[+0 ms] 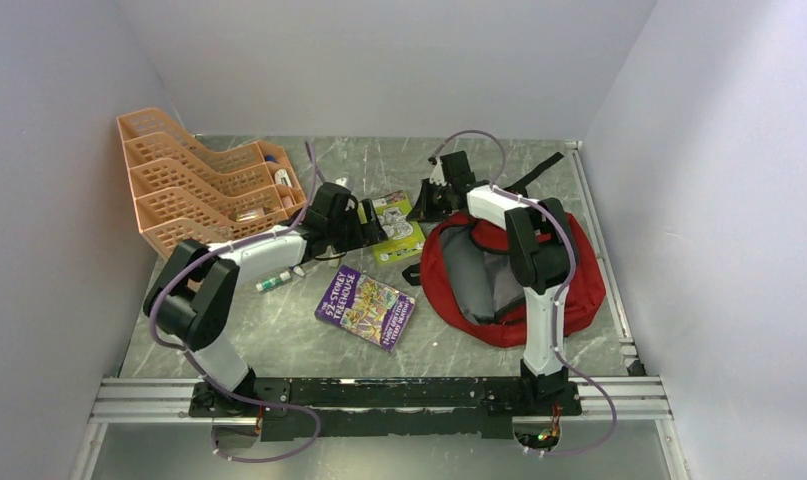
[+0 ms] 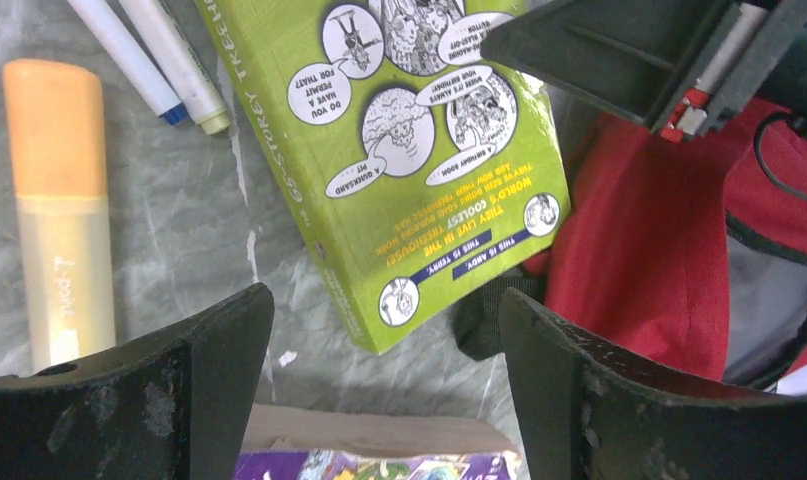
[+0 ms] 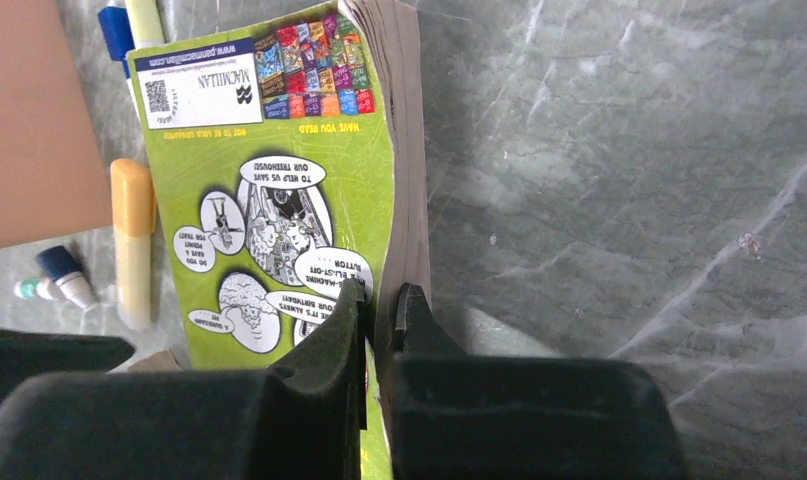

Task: Pack the student bag
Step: Pick up the book from the center of the board.

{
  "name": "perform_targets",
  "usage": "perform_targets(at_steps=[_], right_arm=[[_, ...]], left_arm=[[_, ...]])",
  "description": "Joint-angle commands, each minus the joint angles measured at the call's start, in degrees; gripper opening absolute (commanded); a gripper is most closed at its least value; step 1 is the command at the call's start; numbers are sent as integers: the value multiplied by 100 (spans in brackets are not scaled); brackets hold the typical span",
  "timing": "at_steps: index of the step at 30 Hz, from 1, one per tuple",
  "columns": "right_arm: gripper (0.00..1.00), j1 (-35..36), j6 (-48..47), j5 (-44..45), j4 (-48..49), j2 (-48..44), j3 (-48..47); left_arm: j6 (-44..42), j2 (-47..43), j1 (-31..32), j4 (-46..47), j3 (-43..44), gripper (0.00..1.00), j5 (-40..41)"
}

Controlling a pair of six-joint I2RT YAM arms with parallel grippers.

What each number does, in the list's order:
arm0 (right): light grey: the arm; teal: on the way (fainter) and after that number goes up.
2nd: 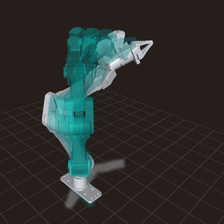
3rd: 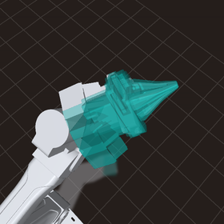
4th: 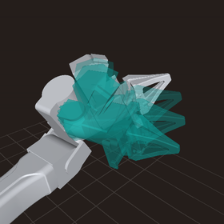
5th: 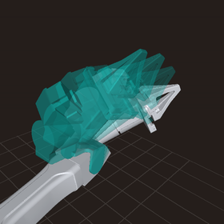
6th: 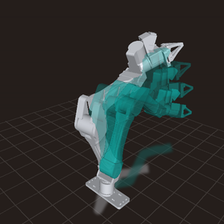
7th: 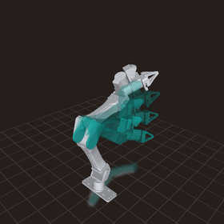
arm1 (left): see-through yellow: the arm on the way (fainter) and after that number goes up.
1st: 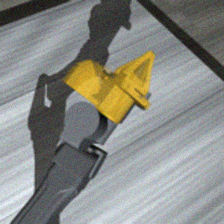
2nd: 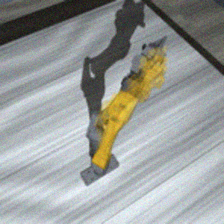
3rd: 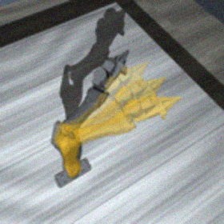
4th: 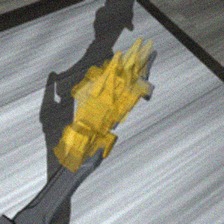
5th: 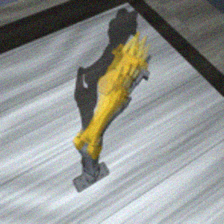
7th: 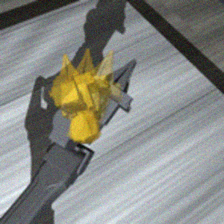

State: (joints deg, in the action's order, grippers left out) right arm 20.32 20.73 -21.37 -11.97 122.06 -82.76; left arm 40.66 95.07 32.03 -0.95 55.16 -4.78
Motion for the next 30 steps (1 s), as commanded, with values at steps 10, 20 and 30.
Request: perform_targets(at_steps=[10,20,30], right_arm=[[0,-621,-137,270,-722,675,680],[0,-757,-226,127,-670,753,744],[0,-784,-268,-93,-668,802,726]], left_arm=[[474,908,162,194,631,87,658],[504,1482,163,700,763,85,453],[658,1965,163,1795,482,75,-168]])
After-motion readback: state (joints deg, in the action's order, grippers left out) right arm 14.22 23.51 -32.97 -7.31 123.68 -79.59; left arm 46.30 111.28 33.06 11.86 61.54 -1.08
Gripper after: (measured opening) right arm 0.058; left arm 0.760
